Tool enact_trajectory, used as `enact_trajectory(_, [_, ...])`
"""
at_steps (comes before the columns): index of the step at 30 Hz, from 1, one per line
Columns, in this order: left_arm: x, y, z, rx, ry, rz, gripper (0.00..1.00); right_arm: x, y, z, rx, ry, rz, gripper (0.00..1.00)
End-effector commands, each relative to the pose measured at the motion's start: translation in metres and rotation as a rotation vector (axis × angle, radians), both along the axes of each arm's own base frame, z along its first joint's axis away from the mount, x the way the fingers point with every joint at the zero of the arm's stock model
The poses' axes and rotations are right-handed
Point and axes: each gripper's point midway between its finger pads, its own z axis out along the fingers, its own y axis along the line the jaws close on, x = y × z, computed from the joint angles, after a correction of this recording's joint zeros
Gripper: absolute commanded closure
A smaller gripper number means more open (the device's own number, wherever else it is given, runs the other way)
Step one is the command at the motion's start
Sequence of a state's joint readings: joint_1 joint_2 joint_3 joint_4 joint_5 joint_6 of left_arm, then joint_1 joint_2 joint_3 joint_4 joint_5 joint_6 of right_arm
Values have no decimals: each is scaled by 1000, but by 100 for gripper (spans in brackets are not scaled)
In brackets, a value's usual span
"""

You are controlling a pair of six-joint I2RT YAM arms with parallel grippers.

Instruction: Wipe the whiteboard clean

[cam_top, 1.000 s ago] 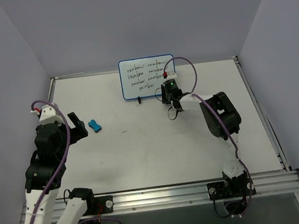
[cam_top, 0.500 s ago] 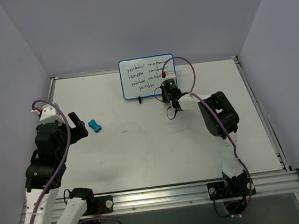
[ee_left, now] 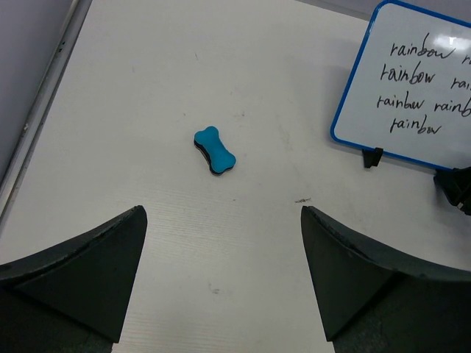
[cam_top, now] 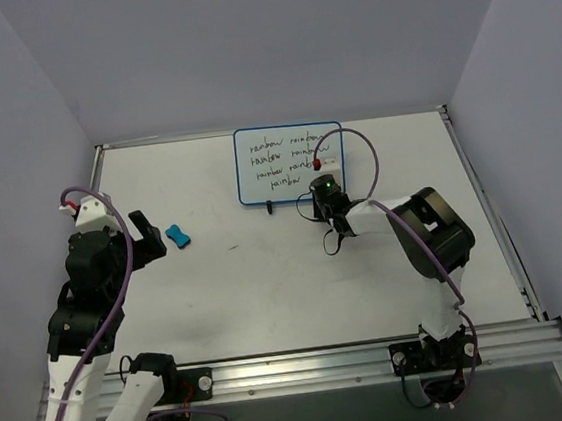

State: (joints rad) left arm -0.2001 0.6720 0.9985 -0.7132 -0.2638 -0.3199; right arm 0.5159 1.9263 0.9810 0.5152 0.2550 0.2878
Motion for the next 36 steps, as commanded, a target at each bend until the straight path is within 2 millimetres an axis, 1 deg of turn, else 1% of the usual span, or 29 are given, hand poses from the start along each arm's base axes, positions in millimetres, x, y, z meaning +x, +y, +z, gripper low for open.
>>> enact_trajectory(1, [4,-4,14,-7,-59,-22,6,-24,2,27,22,-41,-24,100])
enact_trajectory(2, [4,-6,14,-9,-60,-28,6,-39,0,20,23,-17,-40,100])
enact_trajectory(3, [4,-6,14,-8,-58,-29,6,-44,0,28,41,-28,-45,100])
enact_trajectory(5, [4,-7,14,-9,-59,-32,6,-62,5,28,35,-16,-35,100])
enact_trajectory(8, [4,-10,14,-12,-60,-44,6,-89,1,29,-1,-2,-33,100])
enact_trajectory(9, [4,-10,14,-12,-58,-47,6,-96,-3,33,15,-4,-38,100])
enact_trajectory(11, [4,-11,14,-14,-58,-49,6,-110,-4,33,27,1,-32,100])
enact_trajectory(12, [4,-12,13,-17,-56,-55,6,-117,-2,41,42,-17,-24,100])
enact_trajectory(13, [4,-12,14,-15,-58,-55,6,-126,-8,33,40,0,-36,100])
enact_trajectory(14, [4,-13,13,-16,-55,-56,6,-132,-10,31,42,5,-42,100])
enact_trajectory(15, [4,-13,14,-17,-56,-56,6,-136,-11,33,56,1,-44,100])
enact_trajectory(16, [4,-13,14,-18,-56,-56,6,-144,-13,28,60,11,-46,100])
enact_trajectory(18, [5,-13,13,-18,-53,-57,6,-150,-10,33,79,3,-49,100])
enact_trajectory(19, [6,-14,13,-18,-52,-60,6,-152,-11,31,86,9,-57,100])
enact_trajectory(23, [7,-16,13,-23,-50,-65,6,-157,-9,21,94,43,-58,100])
enact_trajectory(24, [6,-15,13,-22,-51,-65,6,-158,-10,14,78,60,-56,100])
enact_trajectory(25, [6,-15,12,-22,-47,-63,6,-159,-9,11,74,65,-56,100])
enact_trajectory(26, [6,-15,12,-20,-47,-64,6,-160,-9,8,70,73,-58,95])
enact_trajectory(28, [6,-15,13,-22,-50,-63,6,-162,-9,0,54,89,-55,89])
enact_trajectory(30, [6,-15,12,-20,-47,-62,6,-165,-10,-9,38,106,-57,86])
enact_trajectory(34, [8,-16,12,-21,-44,-68,6,-171,-8,-13,48,100,-60,78])
enact_trajectory(35, [9,-18,13,-23,-42,-74,6,-172,-8,-10,53,94,-62,67])
enact_trajectory(36, [10,-19,14,-27,-43,-80,6,-173,-7,-6,56,83,-68,61])
